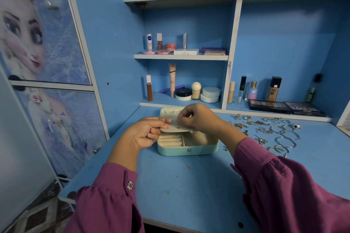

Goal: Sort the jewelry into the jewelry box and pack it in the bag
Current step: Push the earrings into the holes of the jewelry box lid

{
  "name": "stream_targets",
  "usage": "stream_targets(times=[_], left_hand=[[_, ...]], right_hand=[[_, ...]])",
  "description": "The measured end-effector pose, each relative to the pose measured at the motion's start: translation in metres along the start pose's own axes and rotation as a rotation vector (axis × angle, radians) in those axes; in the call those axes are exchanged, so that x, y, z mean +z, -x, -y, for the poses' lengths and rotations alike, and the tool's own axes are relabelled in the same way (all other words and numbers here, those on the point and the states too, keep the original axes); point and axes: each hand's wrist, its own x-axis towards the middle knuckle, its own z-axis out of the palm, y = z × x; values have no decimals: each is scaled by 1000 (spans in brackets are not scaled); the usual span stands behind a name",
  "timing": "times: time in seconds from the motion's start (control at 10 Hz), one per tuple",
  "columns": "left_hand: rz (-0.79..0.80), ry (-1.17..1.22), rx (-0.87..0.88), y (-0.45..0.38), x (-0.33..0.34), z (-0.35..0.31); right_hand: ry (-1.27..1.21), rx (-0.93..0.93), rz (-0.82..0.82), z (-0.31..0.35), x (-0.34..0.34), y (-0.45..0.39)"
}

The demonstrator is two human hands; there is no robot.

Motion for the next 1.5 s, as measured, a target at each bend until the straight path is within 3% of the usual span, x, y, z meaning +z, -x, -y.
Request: stream_targets(times=[0.6, 0.9, 1.2, 1.5], left_hand=[[8, 5, -2, -1, -1, 0], [-16, -6, 2, 0, 0, 0], [-5, -20, 3, 1, 0, 1], [-13, -23, 9, -3, -1, 3]], right_hand=[[-27, 113, 118, 7, -6, -2], [125, 83, 168, 19, -18, -5], [339, -5, 187, 20, -14, -9], [600, -233, 139, 20, -12, -6]])
